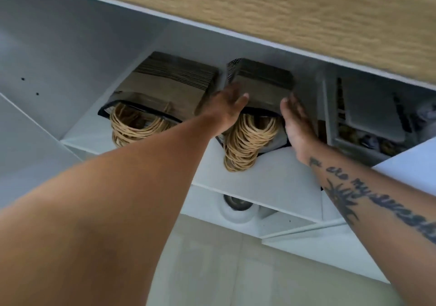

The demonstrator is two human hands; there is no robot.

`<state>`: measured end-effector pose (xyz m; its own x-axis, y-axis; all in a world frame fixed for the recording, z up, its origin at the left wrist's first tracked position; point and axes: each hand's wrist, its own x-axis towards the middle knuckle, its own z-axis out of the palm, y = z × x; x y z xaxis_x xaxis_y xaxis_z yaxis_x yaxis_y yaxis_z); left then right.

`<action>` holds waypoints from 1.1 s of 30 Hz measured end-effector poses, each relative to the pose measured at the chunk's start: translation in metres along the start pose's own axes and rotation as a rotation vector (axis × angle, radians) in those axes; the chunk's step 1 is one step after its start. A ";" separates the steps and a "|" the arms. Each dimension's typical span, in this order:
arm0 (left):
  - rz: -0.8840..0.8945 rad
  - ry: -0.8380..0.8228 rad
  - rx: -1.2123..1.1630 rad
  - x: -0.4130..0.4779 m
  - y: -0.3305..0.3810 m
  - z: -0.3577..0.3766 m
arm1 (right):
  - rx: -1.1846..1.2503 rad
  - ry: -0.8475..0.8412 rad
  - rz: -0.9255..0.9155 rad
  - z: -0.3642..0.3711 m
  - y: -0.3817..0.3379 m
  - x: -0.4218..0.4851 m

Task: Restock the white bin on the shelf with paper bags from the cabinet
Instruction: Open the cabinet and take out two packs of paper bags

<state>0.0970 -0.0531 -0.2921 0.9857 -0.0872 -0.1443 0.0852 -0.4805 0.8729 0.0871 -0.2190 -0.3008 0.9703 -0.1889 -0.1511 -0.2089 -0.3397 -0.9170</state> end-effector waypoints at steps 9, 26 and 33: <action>-0.020 -0.070 -0.153 -0.016 -0.036 0.008 | 0.226 -0.081 0.023 0.007 0.023 -0.025; -0.193 -0.266 -0.426 -0.153 -0.051 -0.002 | 0.375 -0.303 0.137 -0.014 0.046 -0.170; -0.324 -0.400 -0.591 -0.194 -0.039 -0.012 | 0.396 -0.337 0.205 -0.028 0.029 -0.217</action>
<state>-0.0958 -0.0070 -0.2930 0.7807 -0.3842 -0.4929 0.5334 -0.0013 0.8458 -0.1326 -0.2134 -0.2848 0.9134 0.1121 -0.3912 -0.3990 0.0576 -0.9151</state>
